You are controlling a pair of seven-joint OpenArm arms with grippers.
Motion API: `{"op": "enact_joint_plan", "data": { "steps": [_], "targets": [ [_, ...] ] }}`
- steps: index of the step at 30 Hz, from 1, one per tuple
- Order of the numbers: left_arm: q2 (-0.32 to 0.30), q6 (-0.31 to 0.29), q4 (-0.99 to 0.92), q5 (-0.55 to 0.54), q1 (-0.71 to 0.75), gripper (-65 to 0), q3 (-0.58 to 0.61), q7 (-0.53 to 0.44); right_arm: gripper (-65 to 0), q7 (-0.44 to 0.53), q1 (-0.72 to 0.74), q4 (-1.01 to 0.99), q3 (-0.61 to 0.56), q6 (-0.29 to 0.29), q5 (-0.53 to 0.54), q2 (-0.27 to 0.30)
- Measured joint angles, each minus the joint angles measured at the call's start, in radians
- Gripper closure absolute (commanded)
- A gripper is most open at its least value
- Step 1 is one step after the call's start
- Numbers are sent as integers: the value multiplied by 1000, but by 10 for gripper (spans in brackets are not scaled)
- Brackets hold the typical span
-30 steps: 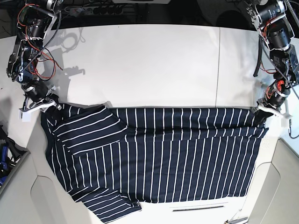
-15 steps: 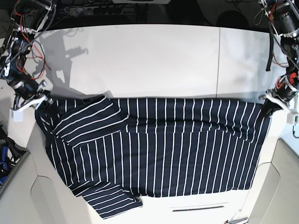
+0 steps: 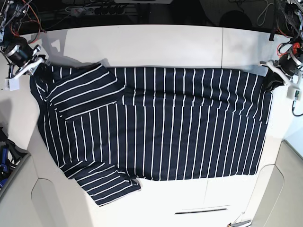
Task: Fold the T-shirt properly
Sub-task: 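Drag the shirt toward the robot with both grippers and release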
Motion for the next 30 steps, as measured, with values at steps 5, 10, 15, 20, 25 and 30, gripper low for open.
{"op": "enact_joint_plan", "data": {
  "steps": [5, 10, 15, 20, 25, 30],
  "targets": [
    [17, 0, 45, -7, 96, 0, -45, 16, 0, -5, -73, 8, 8, 1, 5, 44],
    [19, -1, 46, -30, 162, 0, -45, 27, 0, -13, -117, 9, 37, 2, 47, 67],
    [19, -1, 47, -34, 213, 0, -45, 27, 0, -46, -145, 9, 82, 6, 72, 68],
    [20, -1, 47, -55, 235, 0, -46, 31, 0, -46, -183, 9, 85, 6, 72, 68],
    [43, 0, 47, -63, 237, 0, -47, 46, 0, -45, -219, 9, 87, 6, 72, 68],
    [65, -1, 47, -64, 237, -22, -48, 46, 0, -18, -224, 9, 87, 6, 60, 68]
  ]
}}
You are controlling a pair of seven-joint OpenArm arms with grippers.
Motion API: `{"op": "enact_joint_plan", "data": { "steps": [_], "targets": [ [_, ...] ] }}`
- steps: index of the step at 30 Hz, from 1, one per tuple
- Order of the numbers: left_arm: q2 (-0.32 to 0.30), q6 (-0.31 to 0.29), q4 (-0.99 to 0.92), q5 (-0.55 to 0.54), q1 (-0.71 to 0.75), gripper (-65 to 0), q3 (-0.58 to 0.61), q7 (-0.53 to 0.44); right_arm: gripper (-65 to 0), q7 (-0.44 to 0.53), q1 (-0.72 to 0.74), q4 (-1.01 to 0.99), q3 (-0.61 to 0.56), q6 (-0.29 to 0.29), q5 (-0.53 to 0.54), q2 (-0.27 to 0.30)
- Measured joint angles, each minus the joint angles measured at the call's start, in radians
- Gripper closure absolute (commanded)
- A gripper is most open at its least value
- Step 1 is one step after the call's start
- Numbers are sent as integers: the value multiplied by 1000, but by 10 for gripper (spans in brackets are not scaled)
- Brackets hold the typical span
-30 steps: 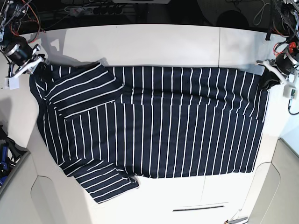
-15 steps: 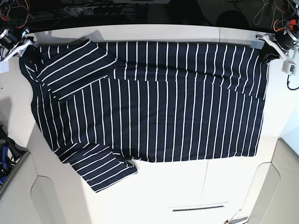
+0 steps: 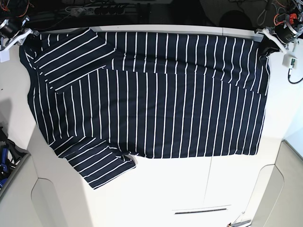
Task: Fold the T-shirt properly
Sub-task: 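Drag the shirt toward the robot with both grippers and release, then grasp the hem corners of the shirt with both grippers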
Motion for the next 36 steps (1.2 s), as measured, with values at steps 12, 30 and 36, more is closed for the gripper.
{"op": "enact_joint_plan", "data": {
  "steps": [12, 30, 36],
  "targets": [
    [2, 0, 0, -119, -1, -225, -174, 5, -439, 43, 1, 0, 78, -4, -5, 0],
    [-16, 1, 0, -175, -86, -374, -271, -8, -439, 163, 394, -35, 106, -37, -168, 42],
    [-54, 1, 0, -146, -124, -374, -251, -4, -439, 233, 542, -211, -36, -53, -277, 51]
  ]
}}
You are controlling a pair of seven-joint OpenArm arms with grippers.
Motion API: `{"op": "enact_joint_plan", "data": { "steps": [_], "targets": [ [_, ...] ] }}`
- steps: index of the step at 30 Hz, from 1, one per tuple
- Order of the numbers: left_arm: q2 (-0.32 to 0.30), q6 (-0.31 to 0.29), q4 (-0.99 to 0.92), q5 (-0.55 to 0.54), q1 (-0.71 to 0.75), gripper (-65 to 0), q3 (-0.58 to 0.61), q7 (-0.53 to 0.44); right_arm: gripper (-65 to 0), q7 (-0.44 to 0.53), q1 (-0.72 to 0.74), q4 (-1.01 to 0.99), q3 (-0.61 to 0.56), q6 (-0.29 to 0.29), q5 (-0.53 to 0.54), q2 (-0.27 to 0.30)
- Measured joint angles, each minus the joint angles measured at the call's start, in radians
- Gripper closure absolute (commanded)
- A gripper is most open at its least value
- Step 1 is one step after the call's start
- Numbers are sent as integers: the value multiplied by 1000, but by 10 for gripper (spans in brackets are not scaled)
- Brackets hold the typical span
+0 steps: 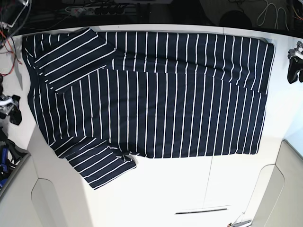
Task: Fold the T-shirt properly
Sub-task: 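Grasp the hem corners of the shirt with both grippers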
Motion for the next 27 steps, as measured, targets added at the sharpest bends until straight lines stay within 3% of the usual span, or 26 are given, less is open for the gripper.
{"op": "enact_joint_plan", "data": {
  "steps": [6, 12, 16, 27],
  "targets": [
    [-61, 18, -59, 61, -61, -374, 84, -13, -439, 183, 175, -274, -134, -37, -122, -4],
    [-90, 27, -200, 101, -155, -379, 138, -19, -439, 191, 302, -454, -143, -58, -166, -33],
    [-119, 27, -257, 101, -206, -456, 159, -32, -439, 226, 345, -529, -145, -54, -190, -35],
    [-161, 34, -486, 194, -445, -456, 344, -127, -439, 269, 347, -615, -143, -55, -216, -30]
  ]
}}
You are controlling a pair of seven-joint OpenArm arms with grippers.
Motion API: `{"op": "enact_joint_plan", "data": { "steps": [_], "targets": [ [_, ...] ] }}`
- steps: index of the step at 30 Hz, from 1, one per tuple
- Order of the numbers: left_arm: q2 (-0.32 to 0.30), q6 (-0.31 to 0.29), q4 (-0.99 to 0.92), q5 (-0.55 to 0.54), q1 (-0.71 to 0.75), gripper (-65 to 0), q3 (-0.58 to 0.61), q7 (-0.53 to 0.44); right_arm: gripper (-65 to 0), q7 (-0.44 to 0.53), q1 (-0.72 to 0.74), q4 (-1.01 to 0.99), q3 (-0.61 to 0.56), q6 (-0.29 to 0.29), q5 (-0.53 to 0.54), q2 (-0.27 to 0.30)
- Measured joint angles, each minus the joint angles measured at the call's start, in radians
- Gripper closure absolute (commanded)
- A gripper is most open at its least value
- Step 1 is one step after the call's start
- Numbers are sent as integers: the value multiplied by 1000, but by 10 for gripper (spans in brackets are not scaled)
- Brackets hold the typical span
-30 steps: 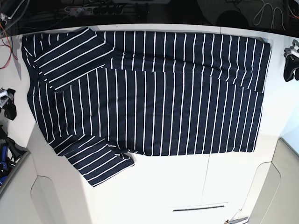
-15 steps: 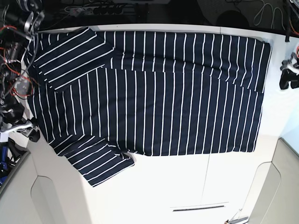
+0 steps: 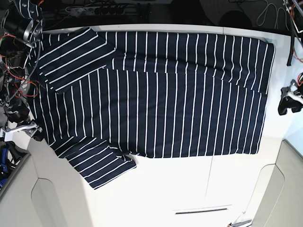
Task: Fold the T-shirt properly
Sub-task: 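Grasp the hem corners of the shirt with both grippers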
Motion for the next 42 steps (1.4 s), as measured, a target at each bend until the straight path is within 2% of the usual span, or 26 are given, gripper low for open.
{"op": "enact_joint_plan", "data": {
  "steps": [7, 12, 15, 18, 24, 28, 39, 40, 42],
  "targets": [
    [-1, 3, -238, 43, -206, -456, 115, -48, -439, 3, -3, 0, 0, 5, -23, 2],
    [2, 3, -360, 99, -309, -456, 194, -128, -439, 2, -3, 0, 0, 3, -24, 2],
    [4, 3, -423, 115, -364, -456, 227, -136, -439, 2, -3, 0, 0, 3, -20, 2],
    [23, 29, -480, 125, -406, -456, 258, -140, -439, 0, -3, 0, 0, 3, -2, 2],
    [85, 29, -507, 143, -426, -456, 261, -170, -439, -17, -3, 0, 0, 3, 21, 1],
    [108, 29, -507, 144, -427, -456, 260, -177, -439, -42, -3, 0, 0, 34, 61, -2],
    [117, 29, -507, 115, -428, -455, 260, -165, -437, -57, 0, 0, -15, 101, 90, -72],
    [118, 29, -507, 114, -430, -455, 260, -157, -419, -57, 0, 0, -24, 101, 90, -71],
    [119, 29, -507, 114, -433, -451, 260, -152, -314, -56, 1, 0, -37, 101, 68, -70]
  ]
}}
